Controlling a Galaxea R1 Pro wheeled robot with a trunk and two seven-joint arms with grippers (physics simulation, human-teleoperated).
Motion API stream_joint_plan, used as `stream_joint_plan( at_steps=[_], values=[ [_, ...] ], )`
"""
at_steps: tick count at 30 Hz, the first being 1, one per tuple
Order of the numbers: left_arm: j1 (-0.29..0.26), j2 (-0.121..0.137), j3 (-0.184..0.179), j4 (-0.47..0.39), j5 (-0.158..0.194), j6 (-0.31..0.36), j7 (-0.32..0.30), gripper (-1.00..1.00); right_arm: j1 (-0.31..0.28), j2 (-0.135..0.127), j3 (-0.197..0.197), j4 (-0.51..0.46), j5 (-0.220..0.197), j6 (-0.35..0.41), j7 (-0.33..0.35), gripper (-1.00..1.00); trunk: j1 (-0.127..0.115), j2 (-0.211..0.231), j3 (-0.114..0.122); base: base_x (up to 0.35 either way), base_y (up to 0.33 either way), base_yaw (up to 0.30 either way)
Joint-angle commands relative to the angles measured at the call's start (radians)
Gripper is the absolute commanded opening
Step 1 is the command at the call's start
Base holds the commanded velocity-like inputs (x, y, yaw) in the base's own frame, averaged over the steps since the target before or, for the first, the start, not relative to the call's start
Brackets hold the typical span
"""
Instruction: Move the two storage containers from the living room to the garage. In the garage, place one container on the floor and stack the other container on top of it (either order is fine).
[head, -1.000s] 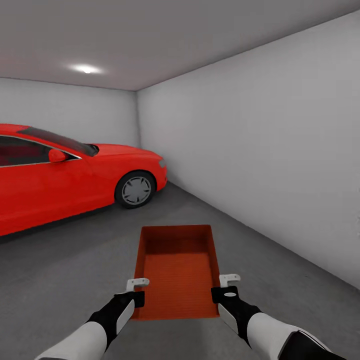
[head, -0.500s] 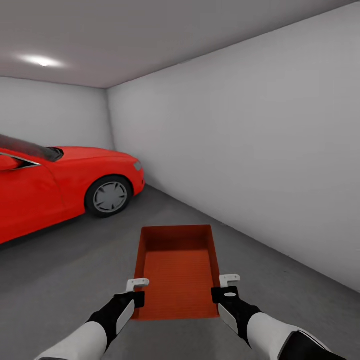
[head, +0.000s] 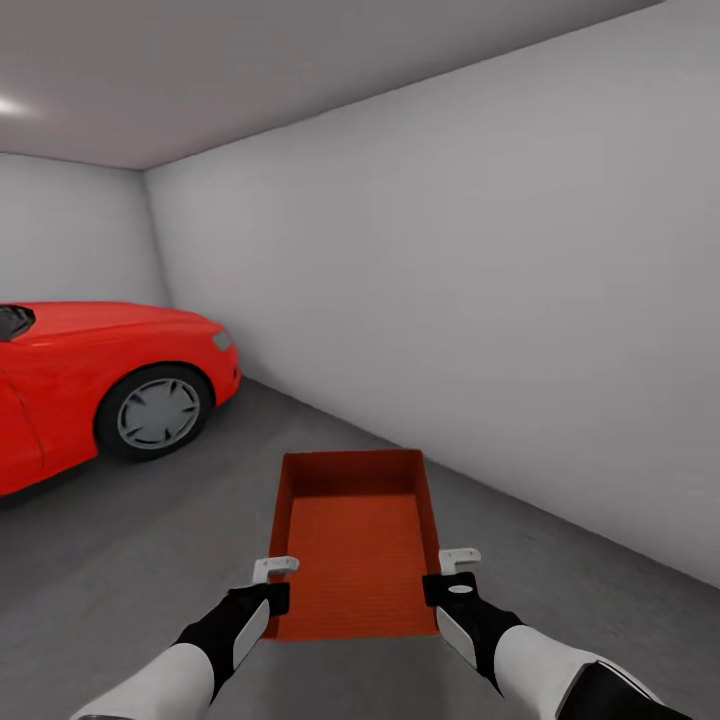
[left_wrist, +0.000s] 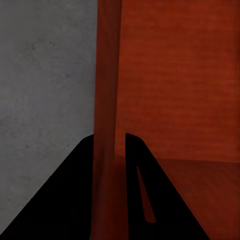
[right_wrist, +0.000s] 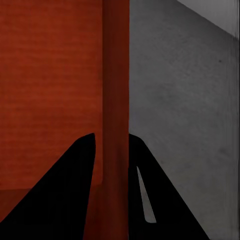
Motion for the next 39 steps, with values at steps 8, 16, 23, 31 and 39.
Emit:
stream_joint_plan(
  at_steps=[8, 16, 23, 31, 39],
  values=[
    [-0.001, 0.000, 0.010, -0.009, -0.004, -0.024, 0.008, -1.00, -0.001, 0.000, -0.003, 0.007, -0.021, 0.001, -0.002, -1.00, 0.001, -0.002, -0.002, 0.322, 0.000, -0.286],
    [-0.001, 0.000, 0.010, -0.009, -0.004, -0.024, 0.008, -1.00, -0.001, 0.000, -0.003, 0.007, -0.021, 0.001, -0.002, -1.00, 0.001, -0.002, -0.002, 0.322, 0.000, -0.286],
    [-0.001, 0.000, 0.010, -0.009, -0.004, -0.024, 0.008, -1.00, -0.001, 0.000, -0.002, 0.007, -0.021, 0.001, -0.002, -1.00, 0.001, -0.002, -0.002, 0.322, 0.000, -0.286],
    [-0.001, 0.000, 0.010, -0.009, -0.004, -0.024, 0.008, -1.00, -0.001, 0.000, -0.002, 0.007, -0.021, 0.001, -0.002, -1.00, 0.001, -0.002, -0.002, 0.321, 0.000, -0.286],
    [-0.001, 0.000, 0.010, -0.009, -0.005, -0.025, 0.008, -1.00, -0.001, 0.000, -0.002, 0.007, -0.021, 0.002, -0.002, -1.00, 0.001, -0.002, -0.002, 0.117, 0.000, -0.286]
  ],
)
